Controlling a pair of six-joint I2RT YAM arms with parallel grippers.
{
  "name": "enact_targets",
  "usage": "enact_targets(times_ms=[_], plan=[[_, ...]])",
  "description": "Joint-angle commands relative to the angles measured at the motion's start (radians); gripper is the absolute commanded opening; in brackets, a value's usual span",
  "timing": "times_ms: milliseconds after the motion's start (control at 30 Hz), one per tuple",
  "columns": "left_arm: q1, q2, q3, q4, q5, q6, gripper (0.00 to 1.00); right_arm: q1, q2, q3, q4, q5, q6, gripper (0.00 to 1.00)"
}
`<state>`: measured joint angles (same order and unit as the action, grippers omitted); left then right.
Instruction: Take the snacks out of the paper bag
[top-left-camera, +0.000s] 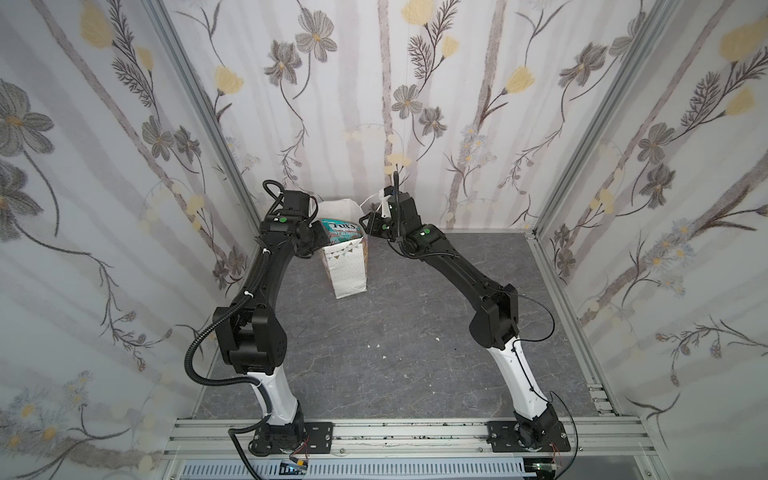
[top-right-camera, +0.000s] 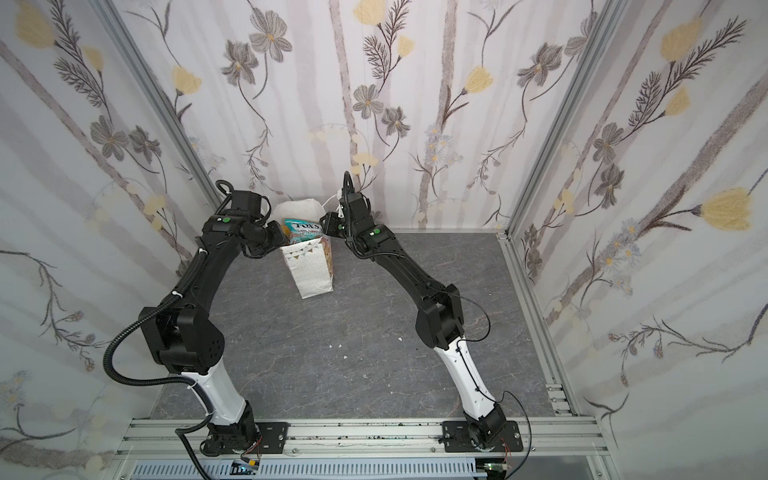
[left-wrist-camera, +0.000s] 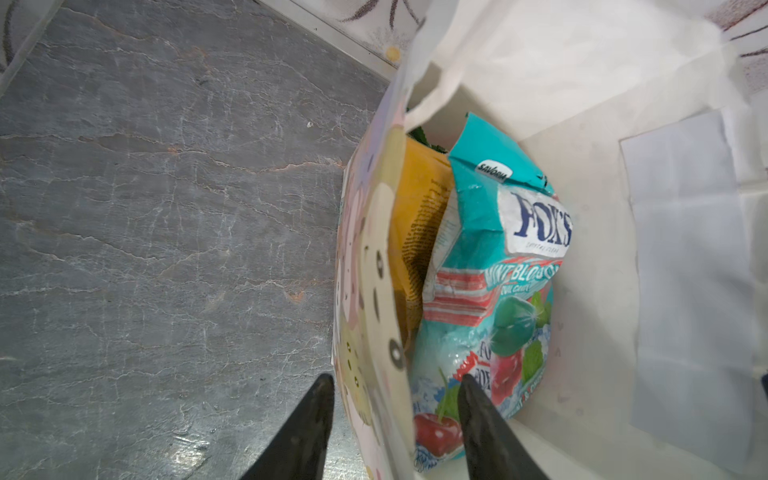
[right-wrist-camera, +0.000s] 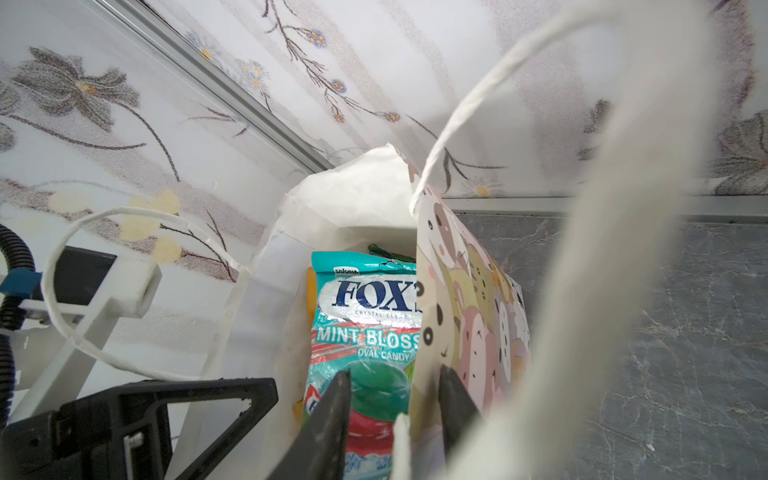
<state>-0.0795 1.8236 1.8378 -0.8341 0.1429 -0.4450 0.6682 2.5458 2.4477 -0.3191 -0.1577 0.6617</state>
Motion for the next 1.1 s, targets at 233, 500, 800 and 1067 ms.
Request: enact_targets(times_ms=[233,500,800,1067], plan=[[0.000,-0.049,-0.029,0.041,0.136,0.043,0.18,0.011,-0.079,0.004,-0.081,0.059,-0.026,0.04],[-0.059,-0.130,-0.116,0.119,0.313,0.043,0.10,0.031,-0.276,-0.207,-0.090,0.056,-0.054,0.02],[-0.196,-0.338,-0.361,0.246,0.287,-0.027,0.05,0.035,-0.704,-0.860,0.113,0.095,-0.035,0.02],[-0.390,-0.556,-0.617,0.283,0.191,-0.118,0.03,0.062,-1.012,-1.252,0.154,0.109,0.004,0.04]])
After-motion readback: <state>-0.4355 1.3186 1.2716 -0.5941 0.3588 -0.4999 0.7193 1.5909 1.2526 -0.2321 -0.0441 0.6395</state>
